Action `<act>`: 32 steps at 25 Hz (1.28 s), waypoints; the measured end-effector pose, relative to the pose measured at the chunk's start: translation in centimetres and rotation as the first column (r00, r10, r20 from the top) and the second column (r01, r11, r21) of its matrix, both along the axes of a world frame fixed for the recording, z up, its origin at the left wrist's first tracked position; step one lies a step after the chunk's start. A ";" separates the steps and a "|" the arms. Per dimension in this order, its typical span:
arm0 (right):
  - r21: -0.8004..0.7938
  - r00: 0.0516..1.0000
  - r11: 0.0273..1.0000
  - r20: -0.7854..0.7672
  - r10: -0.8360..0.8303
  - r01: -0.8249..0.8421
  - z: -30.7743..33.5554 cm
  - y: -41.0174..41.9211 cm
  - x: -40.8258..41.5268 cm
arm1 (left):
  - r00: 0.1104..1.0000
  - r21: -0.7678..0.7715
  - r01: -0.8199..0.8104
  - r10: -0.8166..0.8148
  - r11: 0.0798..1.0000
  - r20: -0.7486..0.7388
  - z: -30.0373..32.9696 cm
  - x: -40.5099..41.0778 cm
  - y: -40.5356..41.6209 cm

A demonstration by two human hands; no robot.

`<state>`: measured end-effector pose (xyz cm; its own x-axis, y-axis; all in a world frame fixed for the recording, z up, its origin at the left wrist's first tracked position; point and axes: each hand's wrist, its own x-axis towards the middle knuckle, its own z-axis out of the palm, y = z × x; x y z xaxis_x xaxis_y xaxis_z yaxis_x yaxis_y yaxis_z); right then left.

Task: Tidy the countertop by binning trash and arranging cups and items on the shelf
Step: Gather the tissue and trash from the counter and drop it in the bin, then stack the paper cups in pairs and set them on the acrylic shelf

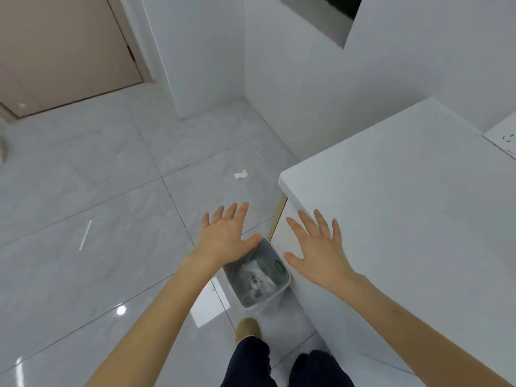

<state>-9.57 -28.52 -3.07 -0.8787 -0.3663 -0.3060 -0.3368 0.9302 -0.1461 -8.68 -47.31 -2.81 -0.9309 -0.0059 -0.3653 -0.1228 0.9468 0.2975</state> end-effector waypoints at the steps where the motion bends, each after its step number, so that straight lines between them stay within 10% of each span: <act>1: -0.005 1.000 1.000 -0.014 -0.014 0.014 0.8 0.5 -0.1 | 1.000 -0.011 0.022 -0.022 1.000 -0.022 1.0 -0.5 0.5; 22: -0.206 0.795 0.867 -0.347 -0.498 0.453 11.1 33.1 9.9 | 0.730 0.119 0.636 -0.544 0.762 -0.414 12.0 0.5 35.7; 32: -0.212 0.749 0.785 -0.238 -0.619 0.582 10.5 43.7 12.9 | 0.708 0.127 0.675 -0.589 0.727 -0.389 10.9 2.2 47.0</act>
